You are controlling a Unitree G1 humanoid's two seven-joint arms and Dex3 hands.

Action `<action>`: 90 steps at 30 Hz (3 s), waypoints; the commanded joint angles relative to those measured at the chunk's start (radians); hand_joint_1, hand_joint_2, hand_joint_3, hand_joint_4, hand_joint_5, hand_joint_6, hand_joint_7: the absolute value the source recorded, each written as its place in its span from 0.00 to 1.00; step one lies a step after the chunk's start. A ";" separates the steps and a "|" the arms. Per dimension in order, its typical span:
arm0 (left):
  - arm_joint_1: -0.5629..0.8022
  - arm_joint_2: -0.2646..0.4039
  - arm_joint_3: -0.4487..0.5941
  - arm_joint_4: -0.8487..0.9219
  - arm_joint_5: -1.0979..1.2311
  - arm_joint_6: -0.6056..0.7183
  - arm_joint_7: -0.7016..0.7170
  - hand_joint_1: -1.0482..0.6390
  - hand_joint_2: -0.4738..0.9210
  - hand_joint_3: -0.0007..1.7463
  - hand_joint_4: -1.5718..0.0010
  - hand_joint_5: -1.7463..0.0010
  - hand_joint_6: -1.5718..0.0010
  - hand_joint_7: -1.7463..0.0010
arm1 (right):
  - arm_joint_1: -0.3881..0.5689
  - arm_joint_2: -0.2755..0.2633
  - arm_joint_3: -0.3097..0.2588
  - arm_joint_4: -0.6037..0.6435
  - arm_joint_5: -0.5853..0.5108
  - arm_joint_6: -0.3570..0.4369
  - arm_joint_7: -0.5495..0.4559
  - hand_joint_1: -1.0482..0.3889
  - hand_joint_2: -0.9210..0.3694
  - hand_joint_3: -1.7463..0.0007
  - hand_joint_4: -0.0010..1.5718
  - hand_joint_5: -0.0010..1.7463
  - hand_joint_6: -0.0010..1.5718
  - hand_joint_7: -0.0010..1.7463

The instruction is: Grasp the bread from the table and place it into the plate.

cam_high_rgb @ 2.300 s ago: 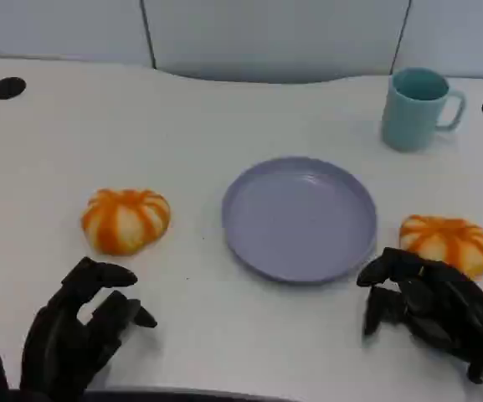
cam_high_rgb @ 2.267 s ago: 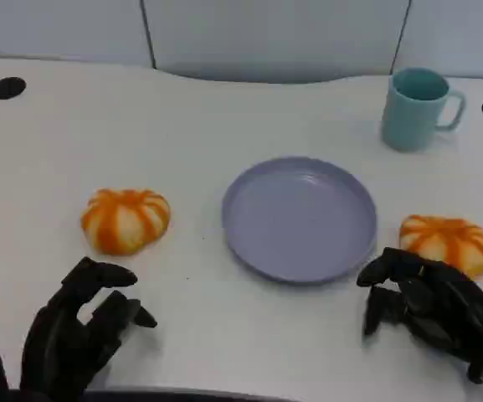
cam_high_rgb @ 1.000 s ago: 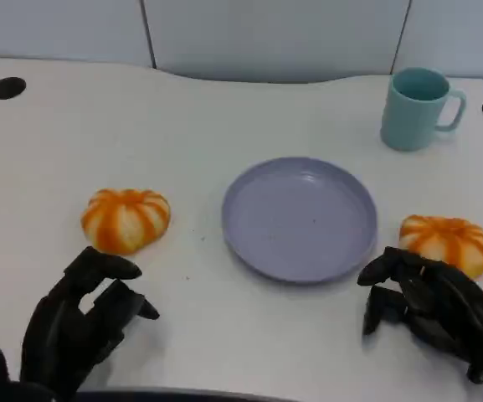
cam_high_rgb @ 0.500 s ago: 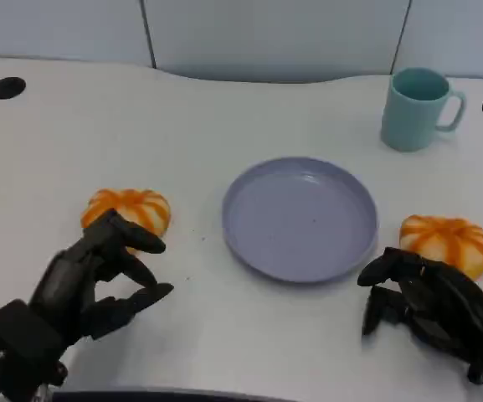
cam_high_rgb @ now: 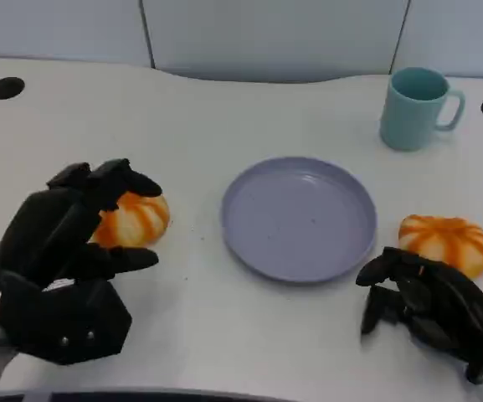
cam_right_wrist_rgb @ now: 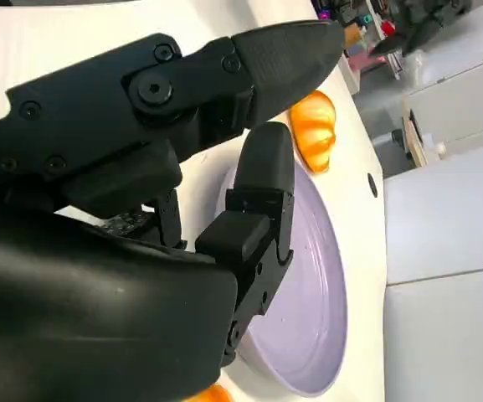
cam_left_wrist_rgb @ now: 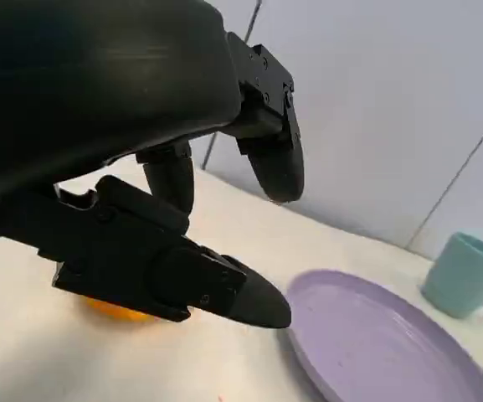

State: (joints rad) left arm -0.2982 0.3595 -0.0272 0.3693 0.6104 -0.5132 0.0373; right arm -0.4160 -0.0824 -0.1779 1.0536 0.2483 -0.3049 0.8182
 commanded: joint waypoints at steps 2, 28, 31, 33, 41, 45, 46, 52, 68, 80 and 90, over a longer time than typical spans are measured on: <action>-0.045 0.076 -0.058 -0.053 0.125 0.117 0.035 0.18 1.00 0.02 1.00 0.46 0.90 0.67 | 0.035 0.000 0.007 0.015 -0.010 0.043 -0.015 0.37 0.00 0.96 0.39 0.91 0.47 0.59; -0.482 0.082 -0.342 0.419 0.123 0.348 -0.251 0.06 0.97 0.00 1.00 0.89 0.88 1.00 | 0.072 -0.004 0.024 -0.047 -0.008 0.051 -0.007 0.36 0.00 0.92 0.38 0.91 0.47 0.60; -0.547 0.051 -0.373 0.528 0.122 0.356 -0.269 0.05 0.98 0.00 0.98 0.89 0.88 1.00 | 0.079 -0.004 0.027 -0.061 -0.006 0.060 -0.012 0.36 0.00 0.93 0.37 0.90 0.47 0.61; -0.587 0.025 -0.389 0.606 0.121 0.365 -0.268 0.04 0.97 0.00 0.96 0.87 0.86 0.99 | 0.086 -0.002 0.030 -0.073 -0.007 0.060 -0.015 0.36 0.00 0.93 0.38 0.90 0.47 0.61; -0.667 -0.054 -0.420 0.786 0.103 0.400 -0.249 0.06 0.93 0.00 0.95 0.86 0.83 0.98 | 0.100 0.002 0.034 -0.101 0.001 0.087 -0.021 0.37 0.00 0.92 0.38 0.89 0.46 0.62; -0.691 -0.080 -0.429 0.834 0.089 0.431 -0.268 0.09 0.88 0.00 0.96 0.86 0.83 0.99 | 0.102 0.000 0.035 -0.107 0.001 0.095 -0.024 0.37 0.00 0.92 0.38 0.90 0.46 0.62; -0.696 -0.085 -0.431 0.842 0.084 0.440 -0.271 0.10 0.87 0.00 0.96 0.87 0.83 0.99 | 0.102 -0.001 0.035 -0.108 0.000 0.096 -0.025 0.37 0.00 0.93 0.38 0.90 0.46 0.62; -0.691 -0.109 -0.436 0.878 0.068 0.474 -0.257 0.11 0.84 0.00 0.95 0.86 0.82 0.99 | 0.105 0.004 0.030 -0.116 0.011 0.108 -0.024 0.37 0.00 0.93 0.38 0.89 0.46 0.62; -0.653 -0.146 -0.495 0.941 0.080 0.502 -0.182 0.18 0.82 0.00 0.92 0.87 0.78 0.99 | 0.115 0.003 0.024 -0.109 0.030 0.090 0.009 0.37 0.00 0.93 0.39 0.88 0.46 0.61; -0.598 -0.164 -0.538 0.968 0.104 0.498 -0.025 0.25 0.84 0.00 0.86 0.88 0.79 1.00 | 0.128 -0.004 0.026 -0.121 0.030 0.092 0.002 0.37 0.00 0.92 0.39 0.88 0.45 0.61; -0.571 -0.155 -0.559 0.981 0.107 0.469 0.043 0.29 0.85 0.00 0.80 0.63 0.64 0.86 | 0.130 -0.011 0.030 -0.132 0.025 0.094 -0.001 0.37 0.00 0.92 0.38 0.91 0.45 0.62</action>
State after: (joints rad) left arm -0.9134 0.1915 -0.5804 1.3294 0.7098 -0.0309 0.0756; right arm -0.3244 -0.0797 -0.1498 0.8942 0.2824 -0.2396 0.8219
